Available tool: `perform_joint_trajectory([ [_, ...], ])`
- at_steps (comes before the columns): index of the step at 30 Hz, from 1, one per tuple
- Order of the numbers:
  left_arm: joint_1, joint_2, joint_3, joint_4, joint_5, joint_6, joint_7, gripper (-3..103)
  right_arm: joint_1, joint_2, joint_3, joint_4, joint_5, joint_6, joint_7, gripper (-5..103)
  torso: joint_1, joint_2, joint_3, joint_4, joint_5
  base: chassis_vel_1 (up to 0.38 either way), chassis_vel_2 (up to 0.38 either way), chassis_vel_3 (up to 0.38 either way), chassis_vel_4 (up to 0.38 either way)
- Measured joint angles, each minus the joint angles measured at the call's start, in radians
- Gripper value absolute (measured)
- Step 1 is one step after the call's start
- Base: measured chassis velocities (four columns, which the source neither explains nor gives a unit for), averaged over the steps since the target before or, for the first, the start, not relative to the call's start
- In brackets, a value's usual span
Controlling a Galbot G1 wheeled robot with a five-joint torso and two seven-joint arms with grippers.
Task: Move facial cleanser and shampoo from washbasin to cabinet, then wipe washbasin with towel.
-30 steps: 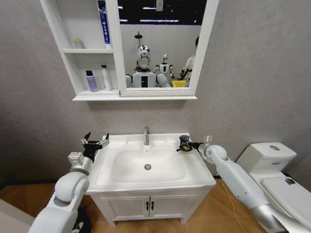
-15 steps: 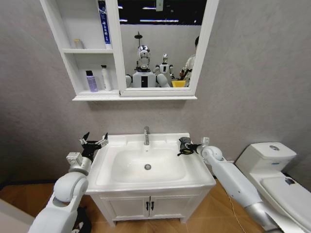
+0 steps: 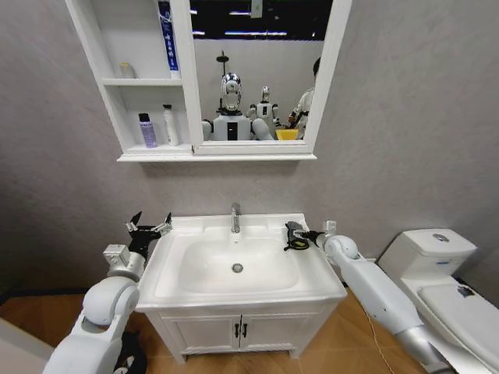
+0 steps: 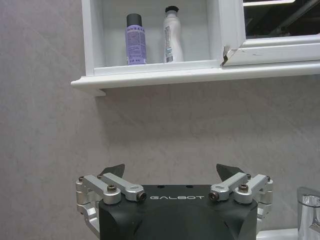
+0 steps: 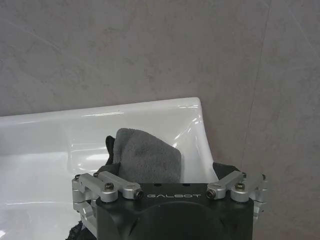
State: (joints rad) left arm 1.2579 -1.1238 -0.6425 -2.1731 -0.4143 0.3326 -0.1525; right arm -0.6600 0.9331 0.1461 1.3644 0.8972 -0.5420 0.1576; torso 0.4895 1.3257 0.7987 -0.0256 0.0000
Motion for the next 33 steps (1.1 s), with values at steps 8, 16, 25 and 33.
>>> perform_joint_trajectory([
  [8, -0.001, 0.0, 0.0, -0.001, -0.001, 0.0, 0.001, 100, 0.001, 0.0, -0.006, -0.012, -0.068, 0.011, 0.0, 100, 0.0, 0.0, 0.0, 0.0001, 0.0001, 0.0, 0.0, 0.0, 0.0],
  [16, 0.0, -0.006, 0.007, -0.001, 0.003, -0.001, 0.002, 100, 0.013, -0.005, -0.03, -0.026, -0.074, 0.09, 0.031, 100, 0.0, 0.0, 0.0, 0.0001, 0.0, 0.0, 0.0, 0.0, 0.0],
  [25, 0.001, -0.016, 0.017, 0.0, 0.015, -0.002, 0.004, 100, 0.017, -0.017, -0.05, -0.001, -0.066, 0.067, 0.019, 100, 0.0, 0.0, 0.0, 0.0001, 0.0, 0.0, 0.0, 0.0, 0.0],
  [33, 0.0, -0.014, 0.016, -0.001, 0.015, -0.003, 0.006, 100, 0.002, -0.008, -0.064, -0.015, -0.18, 0.08, 0.0, 100, 0.0, 0.0, 0.0, 0.0001, 0.0001, 0.0, 0.0, 0.0, 0.0],
])
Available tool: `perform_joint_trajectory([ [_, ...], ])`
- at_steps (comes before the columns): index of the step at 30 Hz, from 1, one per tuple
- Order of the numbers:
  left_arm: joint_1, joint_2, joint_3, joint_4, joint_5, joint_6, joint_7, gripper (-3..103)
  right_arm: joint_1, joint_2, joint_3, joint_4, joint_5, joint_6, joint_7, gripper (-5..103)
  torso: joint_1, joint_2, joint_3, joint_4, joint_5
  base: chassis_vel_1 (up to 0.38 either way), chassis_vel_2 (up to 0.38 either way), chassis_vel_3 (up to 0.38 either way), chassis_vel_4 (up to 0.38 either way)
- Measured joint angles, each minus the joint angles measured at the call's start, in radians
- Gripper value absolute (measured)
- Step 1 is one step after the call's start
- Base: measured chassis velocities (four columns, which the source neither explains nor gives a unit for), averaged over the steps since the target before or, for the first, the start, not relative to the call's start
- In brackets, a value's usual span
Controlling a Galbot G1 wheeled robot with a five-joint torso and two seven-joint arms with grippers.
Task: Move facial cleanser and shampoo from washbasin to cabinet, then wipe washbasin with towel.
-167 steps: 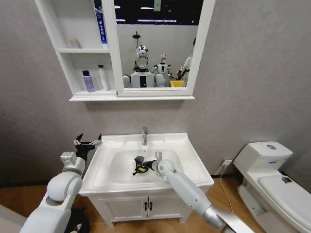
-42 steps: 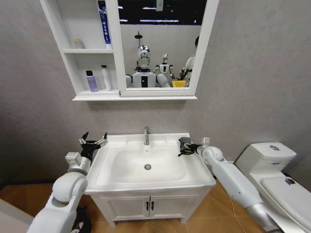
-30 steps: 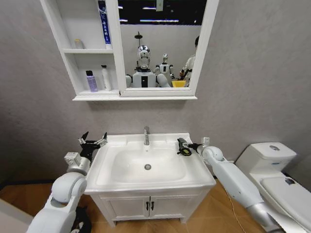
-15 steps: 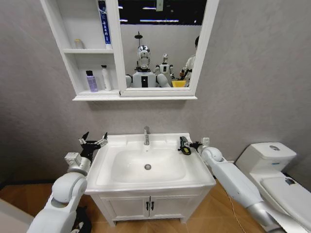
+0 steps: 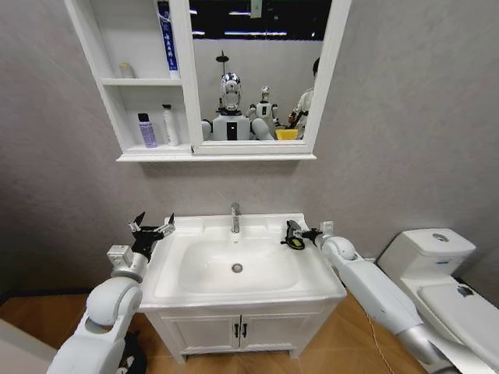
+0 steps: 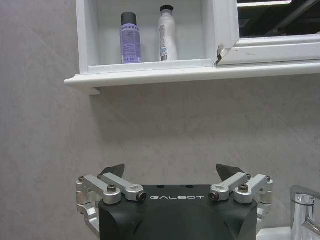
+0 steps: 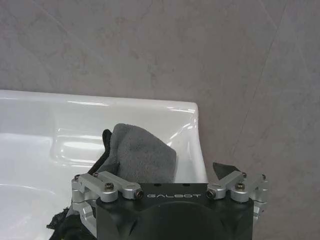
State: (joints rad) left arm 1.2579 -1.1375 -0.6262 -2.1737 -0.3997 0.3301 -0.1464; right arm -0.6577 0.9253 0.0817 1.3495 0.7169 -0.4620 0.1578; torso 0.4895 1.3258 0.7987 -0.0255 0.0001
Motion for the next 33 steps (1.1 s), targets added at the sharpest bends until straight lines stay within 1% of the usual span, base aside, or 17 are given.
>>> perform_joint_trajectory([
  [1, 0.0, 0.0, 0.0, 0.0, 0.0, 0.0, 0.0, 100, 0.0, 0.0, 0.0, 0.0, 0.0, 0.0, 0.0, 100, 0.0, 0.0, 0.0, 0.0, 0.0, 0.0, 0.0, 0.0, 0.0],
  [3, 0.002, -0.001, 0.0, -0.001, 0.0, 0.0, 0.002, 100, 0.001, -0.003, 0.0, -0.021, -0.13, 0.085, -0.058, 100, 0.0, 0.0, 0.0, 0.0002, -0.0001, 0.0, 0.0, 0.0, 0.0],
  [4, 0.002, -0.001, 0.0, -0.001, 0.0, 0.0, 0.002, 100, 0.001, -0.003, 0.0, -0.021, -0.13, 0.085, -0.058, 100, 0.0, 0.0, 0.0, 0.0002, -0.0001, 0.0, 0.0, 0.0, 0.0],
  [5, 0.002, -0.001, 0.0, -0.001, 0.0, 0.0, 0.004, 100, -0.004, -0.008, 0.0, -0.025, -0.17, 0.135, -0.092, 100, 0.0, 0.0, 0.0, 0.0, -0.0002, 0.0, 0.0, 0.0, 0.0],
  [7, 0.001, -0.002, 0.0, -0.001, 0.001, 0.0, 0.007, 100, -0.017, -0.011, 0.002, -0.026, -0.176, 0.185, -0.112, 100, 0.0, 0.0, 0.0, 0.0, 0.0001, 0.0, 0.0, 0.0, 0.0],
  [11, 0.0, -0.002, 0.001, -0.001, 0.001, 0.0, 0.009, 100, -0.031, -0.015, 0.011, -0.024, -0.194, 0.227, -0.119, 100, 0.0, 0.0, 0.0, 0.0, 0.0, 0.0, 0.0, 0.0, 0.0],
  [14, -0.001, -0.004, 0.004, -0.001, 0.003, 0.0, 0.012, 100, -0.046, -0.023, 0.021, -0.021, -0.253, 0.269, -0.134, 100, 0.0, 0.0, 0.0, 0.0, 0.0, 0.0, 0.0, 0.0, 0.0],
  [17, -0.001, -0.005, 0.011, 0.0, 0.007, 0.0, 0.016, 100, -0.065, -0.033, 0.039, -0.025, -0.407, 0.335, -0.165, 100, 0.0, 0.0, 0.0, 0.0, -0.0002, 0.0, 0.0, 0.0, 0.0],
  [18, -0.001, -0.005, 0.011, 0.0, 0.007, 0.0, 0.016, 100, -0.065, -0.033, 0.039, -0.025, -0.407, 0.335, -0.165, 100, 0.0, 0.0, 0.0, 0.0, -0.0002, 0.0, 0.0, 0.0, 0.0],
  [21, -0.002, -0.006, 0.017, 0.0, 0.009, 0.0, 0.016, 100, -0.079, -0.035, 0.051, -0.029, -0.492, 0.365, -0.185, 100, 0.0, 0.0, 0.0, 0.0, -0.0001, 0.0, 0.0, 0.0, 0.0],
  [23, -0.001, -0.006, 0.02, -0.001, 0.011, 0.0, 0.017, 100, -0.084, -0.035, 0.068, -0.047, -0.583, 0.406, -0.229, 100, 0.0, 0.0, 0.0, 0.0, 0.0001, 0.0, 0.0, 0.0, 0.0],
  [24, -0.001, -0.006, 0.02, -0.001, 0.011, 0.0, 0.017, 100, -0.084, -0.035, 0.068, -0.047, -0.583, 0.406, -0.229, 100, 0.0, 0.0, 0.0, 0.0, 0.0001, 0.0, 0.0, 0.0, 0.0],
  [27, 0.001, -0.007, 0.02, -0.002, 0.012, 0.0, 0.018, 100, -0.081, -0.03, 0.089, -0.077, -0.671, 0.466, -0.265, 100, 0.0, 0.0, 0.0, 0.0, -0.0001, 0.0, 0.0, 0.0, 0.0],
  [29, 0.002, -0.007, 0.02, -0.002, 0.012, 0.0, 0.019, 100, -0.08, -0.03, 0.091, -0.079, -0.665, 0.466, -0.265, 100, 0.0, 0.0, 0.0, 0.0, -0.0001, 0.0, 0.0, 0.0, 0.0],
  [31, 0.002, -0.006, 0.02, -0.003, 0.013, 0.0, 0.019, 100, -0.092, -0.031, 0.077, -0.041, -0.483, 0.384, -0.204, 100, 0.0, 0.0, 0.0, 0.0, -0.0001, 0.0, 0.0, 0.0, 0.0],
  [32, 0.002, -0.006, 0.02, -0.003, 0.013, 0.0, 0.019, 100, -0.092, -0.031, 0.077, -0.041, -0.483, 0.384, -0.204, 100, 0.0, 0.0, 0.0, 0.0, -0.0001, 0.0, 0.0, 0.0, 0.0],
  [33, 0.002, -0.006, 0.02, -0.003, 0.013, 0.0, 0.02, 100, -0.099, -0.031, 0.072, -0.019, -0.379, 0.346, -0.176, 100, 0.0, 0.0, 0.0, -0.0001, 0.0002, 0.0, 0.0, 0.0, 0.0],
])
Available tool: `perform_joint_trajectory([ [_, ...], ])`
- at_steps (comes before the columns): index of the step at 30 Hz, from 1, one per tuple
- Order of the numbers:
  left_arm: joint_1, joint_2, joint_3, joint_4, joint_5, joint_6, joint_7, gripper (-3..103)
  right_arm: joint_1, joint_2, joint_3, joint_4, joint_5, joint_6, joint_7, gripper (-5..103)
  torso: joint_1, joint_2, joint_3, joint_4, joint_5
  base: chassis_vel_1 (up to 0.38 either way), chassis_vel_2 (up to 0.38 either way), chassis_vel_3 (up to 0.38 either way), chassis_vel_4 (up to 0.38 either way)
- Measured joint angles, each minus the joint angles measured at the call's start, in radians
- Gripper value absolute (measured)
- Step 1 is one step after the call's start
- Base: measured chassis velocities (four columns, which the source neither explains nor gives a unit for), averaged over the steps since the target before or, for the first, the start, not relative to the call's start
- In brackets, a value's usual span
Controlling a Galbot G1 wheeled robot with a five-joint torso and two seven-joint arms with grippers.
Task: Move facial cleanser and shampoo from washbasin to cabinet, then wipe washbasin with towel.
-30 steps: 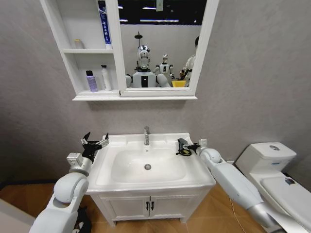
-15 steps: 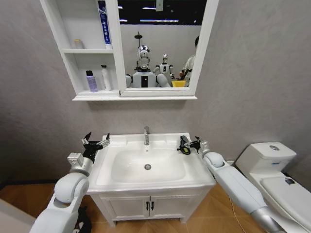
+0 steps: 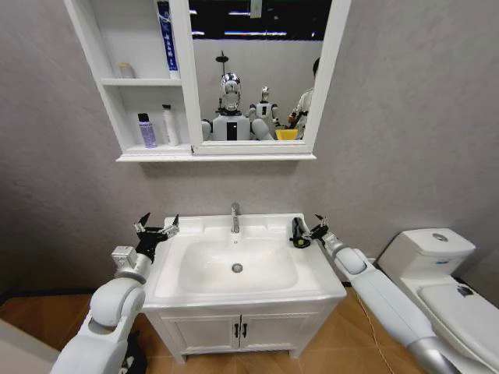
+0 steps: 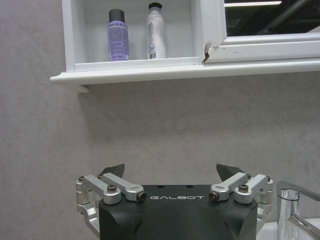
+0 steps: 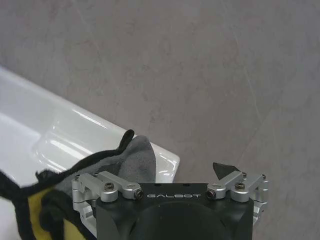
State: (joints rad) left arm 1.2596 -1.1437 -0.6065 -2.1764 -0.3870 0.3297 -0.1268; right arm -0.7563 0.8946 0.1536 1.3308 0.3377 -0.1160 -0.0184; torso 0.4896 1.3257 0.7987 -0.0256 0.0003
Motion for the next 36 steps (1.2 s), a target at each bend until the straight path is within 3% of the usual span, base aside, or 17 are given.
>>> perform_joint_trajectory([
  [1, 0.0, 0.0, 0.0, 0.001, 0.001, 0.0, 0.0, 100, -0.006, 0.0, -0.005, 0.025, 0.117, -0.035, 0.029, 100, 0.0, 0.0, 0.0, 0.0, -0.0002, 0.0, 0.0, 0.0, 0.0],
  [2, 0.0, 0.0, 0.0, 0.001, 0.001, 0.0, 0.0, 100, -0.006, 0.0, -0.005, 0.025, 0.117, -0.035, 0.029, 100, 0.0, 0.0, 0.0, 0.0, -0.0002, 0.0, 0.0, 0.0, 0.0],
  [5, 0.0, -0.001, 0.006, 0.003, 0.005, 0.0, 0.001, 100, -0.022, 0.002, 0.003, 0.094, 0.409, -0.151, 0.101, 100, 0.0, 0.0, 0.0, 0.0002, -0.0003, 0.0, 0.0, 0.0, 0.0],
  [6, 0.0, -0.001, 0.006, 0.003, 0.005, 0.0, 0.001, 100, -0.022, 0.002, 0.003, 0.094, 0.409, -0.151, 0.101, 100, 0.0, 0.0, 0.0, 0.0002, -0.0003, 0.0, 0.0, 0.0, 0.0],
  [8, 0.001, -0.001, 0.007, 0.004, 0.006, 0.0, 0.003, 100, -0.026, 0.002, 0.022, 0.116, 0.508, -0.205, 0.125, 100, 0.0, 0.0, 0.0, 0.0001, -0.0005, 0.0, 0.0, 0.0, 0.0],
  [27, -0.006, -0.002, 0.017, 0.012, 0.014, -0.002, 0.016, 100, -0.039, -0.023, 0.102, 0.149, 0.46, -0.197, 0.099, 100, 0.0, 0.0, 0.0, 0.0001, -0.0003, 0.0, 0.0, 0.0, 0.0],
  [36, -0.004, -0.004, 0.022, -0.001, 0.006, 0.01, -0.006, 100, -0.125, -0.04, 0.178, 0.275, 0.475, -0.251, 0.187, 100, 0.0, 0.0, 0.0, 0.0001, -0.0003, 0.0, 0.0, 0.0, 0.0],
])
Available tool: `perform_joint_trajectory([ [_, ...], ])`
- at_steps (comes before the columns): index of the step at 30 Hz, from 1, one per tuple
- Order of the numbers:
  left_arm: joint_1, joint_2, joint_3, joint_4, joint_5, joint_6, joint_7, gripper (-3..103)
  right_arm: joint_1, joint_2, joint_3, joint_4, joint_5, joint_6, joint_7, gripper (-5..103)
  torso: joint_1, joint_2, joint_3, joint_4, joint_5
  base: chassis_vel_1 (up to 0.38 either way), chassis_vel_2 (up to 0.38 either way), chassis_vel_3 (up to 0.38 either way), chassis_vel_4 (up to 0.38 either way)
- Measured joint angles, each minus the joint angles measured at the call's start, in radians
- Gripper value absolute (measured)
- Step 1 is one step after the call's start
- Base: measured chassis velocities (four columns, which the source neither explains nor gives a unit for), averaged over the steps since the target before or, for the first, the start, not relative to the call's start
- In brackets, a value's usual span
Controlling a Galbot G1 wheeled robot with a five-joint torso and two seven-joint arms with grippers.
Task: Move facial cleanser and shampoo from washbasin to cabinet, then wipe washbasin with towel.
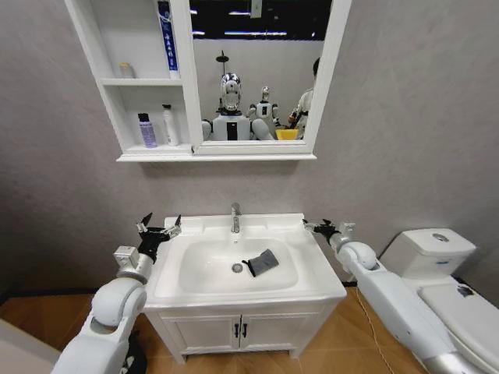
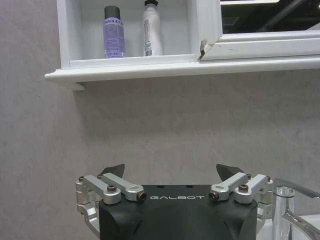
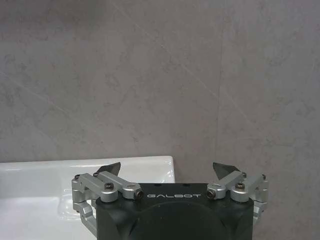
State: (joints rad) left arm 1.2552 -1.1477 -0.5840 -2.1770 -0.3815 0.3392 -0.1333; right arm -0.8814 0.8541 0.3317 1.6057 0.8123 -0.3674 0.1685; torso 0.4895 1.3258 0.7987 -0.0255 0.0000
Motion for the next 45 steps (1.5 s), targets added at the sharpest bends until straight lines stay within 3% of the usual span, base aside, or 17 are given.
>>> perform_joint_trajectory([
  [4, 0.0, -0.004, 0.006, 0.0, 0.001, 0.004, -0.002, 100, -0.034, -0.008, 0.013, 0.028, -0.001, -0.023, -0.002, 100, 0.0, 0.0, 0.0, -0.0004, -0.0002, 0.0, 0.0, 0.0, 0.0],
  [9, 0.004, -0.005, 0.012, 0.003, 0.012, 0.004, -0.002, 100, -0.025, 0.019, -0.045, 0.052, 0.005, -0.019, -0.071, 100, 0.0, 0.0, 0.0, -0.0003, 0.0004, 0.0, 0.0, 0.0, 0.0],
  [13, 0.011, 0.001, 0.012, -0.001, 0.014, 0.005, -0.002, 100, 0.049, 0.033, -0.154, 0.081, 0.041, -0.033, -0.091, 100, 0.0, 0.0, 0.0, 0.0003, -0.0002, 0.0, 0.0, 0.0, 0.0],
  [15, 0.014, 0.003, 0.008, -0.003, 0.014, 0.005, -0.004, 100, 0.124, 0.051, -0.256, 0.081, 0.102, -0.041, -0.071, 100, 0.0, 0.0, 0.0, 0.0003, -0.0002, 0.0, 0.0, 0.0, 0.0],
  [17, 0.016, 0.004, 0.006, -0.005, 0.014, 0.005, -0.005, 100, 0.149, 0.058, -0.286, 0.08, 0.122, -0.045, -0.056, 100, 0.0, 0.0, 0.0, 0.0004, -0.0004, 0.0, 0.0, 0.0, 0.0],
  [23, 0.026, 0.003, -0.011, -0.006, 0.014, 0.005, -0.009, 100, 0.213, 0.118, -0.424, 0.059, 0.204, -0.091, 0.065, 100, 0.0, 0.0, 0.0, 0.0001, -0.0002, 0.0, 0.0, 0.0, 0.0],
  [30, 0.026, 0.004, -0.026, 0.0, 0.012, 0.005, -0.01, 100, 0.194, 0.151, -0.465, 0.076, 0.252, -0.116, 0.202, 100, 0.0, 0.0, 0.0, -0.0003, -0.0002, 0.0, 0.0, 0.0, 0.0],
  [31, 0.025, 0.004, -0.026, 0.002, 0.012, 0.005, -0.011, 100, 0.185, 0.167, -0.474, 0.083, 0.273, -0.116, 0.258, 100, 0.0, 0.0, 0.0, -0.0002, -0.0001, 0.0, 0.0, 0.0, 0.0],
  [32, 0.025, 0.004, -0.026, 0.002, 0.012, 0.005, -0.011, 100, 0.185, 0.167, -0.474, 0.083, 0.273, -0.116, 0.258, 100, 0.0, 0.0, 0.0, -0.0002, -0.0001, 0.0, 0.0, 0.0, 0.0],
  [34, 0.025, 0.004, -0.023, 0.004, 0.012, 0.005, -0.013, 100, 0.168, 0.219, -0.49, 0.099, 0.352, -0.096, 0.395, 100, 0.0, 0.0, 0.0, -0.0003, -0.0002, 0.0, 0.0, 0.0, 0.0],
  [35, 0.025, 0.004, -0.023, 0.004, 0.012, 0.005, -0.013, 100, 0.168, 0.219, -0.49, 0.099, 0.352, -0.096, 0.395, 100, 0.0, 0.0, 0.0, -0.0003, -0.0002, 0.0, 0.0, 0.0, 0.0],
  [39, 0.024, 0.01, -0.02, 0.004, 0.011, 0.005, -0.015, 100, 0.147, 0.327, -0.506, 0.087, 0.444, -0.039, 0.596, 100, 0.0, 0.0, 0.0, 0.0004, -0.0001, 0.0, 0.0, 0.0, 0.0],
  [45, 0.021, 0.014, -0.022, 0.005, 0.007, 0.006, -0.017, 100, 0.107, 0.377, -0.488, 0.076, 0.494, 0.003, 0.721, 100, 0.0, 0.0, 0.0, -0.0002, -0.0001, 0.0, 0.0, 0.0, 0.0],
])
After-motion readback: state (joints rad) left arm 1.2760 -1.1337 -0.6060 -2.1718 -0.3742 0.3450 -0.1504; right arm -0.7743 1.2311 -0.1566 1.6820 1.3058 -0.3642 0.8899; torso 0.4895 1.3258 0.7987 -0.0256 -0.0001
